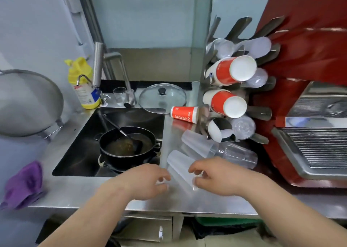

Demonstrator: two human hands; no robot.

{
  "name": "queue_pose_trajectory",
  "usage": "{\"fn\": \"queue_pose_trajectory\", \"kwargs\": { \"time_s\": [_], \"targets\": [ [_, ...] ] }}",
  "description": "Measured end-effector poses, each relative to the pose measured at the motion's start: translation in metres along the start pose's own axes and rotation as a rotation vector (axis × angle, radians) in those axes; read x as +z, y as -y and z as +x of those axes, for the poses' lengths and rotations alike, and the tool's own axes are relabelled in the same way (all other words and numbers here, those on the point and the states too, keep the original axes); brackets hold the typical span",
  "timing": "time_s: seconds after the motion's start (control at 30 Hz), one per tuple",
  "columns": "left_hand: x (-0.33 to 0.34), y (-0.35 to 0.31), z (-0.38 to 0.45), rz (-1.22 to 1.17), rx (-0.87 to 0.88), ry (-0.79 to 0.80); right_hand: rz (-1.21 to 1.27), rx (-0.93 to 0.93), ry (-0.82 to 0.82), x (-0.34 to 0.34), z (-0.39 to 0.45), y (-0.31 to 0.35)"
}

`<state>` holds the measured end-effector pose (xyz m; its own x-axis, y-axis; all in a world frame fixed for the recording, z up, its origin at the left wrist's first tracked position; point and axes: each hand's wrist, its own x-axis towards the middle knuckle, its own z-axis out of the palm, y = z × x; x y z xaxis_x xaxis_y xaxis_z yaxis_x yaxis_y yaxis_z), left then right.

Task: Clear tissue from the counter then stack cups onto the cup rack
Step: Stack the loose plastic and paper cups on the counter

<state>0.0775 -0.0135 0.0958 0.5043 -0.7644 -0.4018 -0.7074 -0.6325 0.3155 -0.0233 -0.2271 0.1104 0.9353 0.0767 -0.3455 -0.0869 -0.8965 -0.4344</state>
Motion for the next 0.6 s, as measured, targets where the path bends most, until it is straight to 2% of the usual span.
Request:
{"fn": "queue_pose_trajectory", "kwargs": {
  "time_s": [0.3, 0.5, 0.6],
  "targets": [
    [-0.028, -0.024, 0.073, 0.032, 0.078, 0.033, 0.02, 0.057, -0.047, -0.021, -0.001, -0.049],
    [-0.039, -0.006, 0.093, 0.059, 0.137, 0.054, -0.014, 0.07, -0.102, -0.016, 0.021, -0.044],
    [-0.04, 0.011, 0.106, 0.069, 0.178, 0.061, -0.029, 0.136, -0.12, -0.015, 0.031, -0.033]
  ]
}}
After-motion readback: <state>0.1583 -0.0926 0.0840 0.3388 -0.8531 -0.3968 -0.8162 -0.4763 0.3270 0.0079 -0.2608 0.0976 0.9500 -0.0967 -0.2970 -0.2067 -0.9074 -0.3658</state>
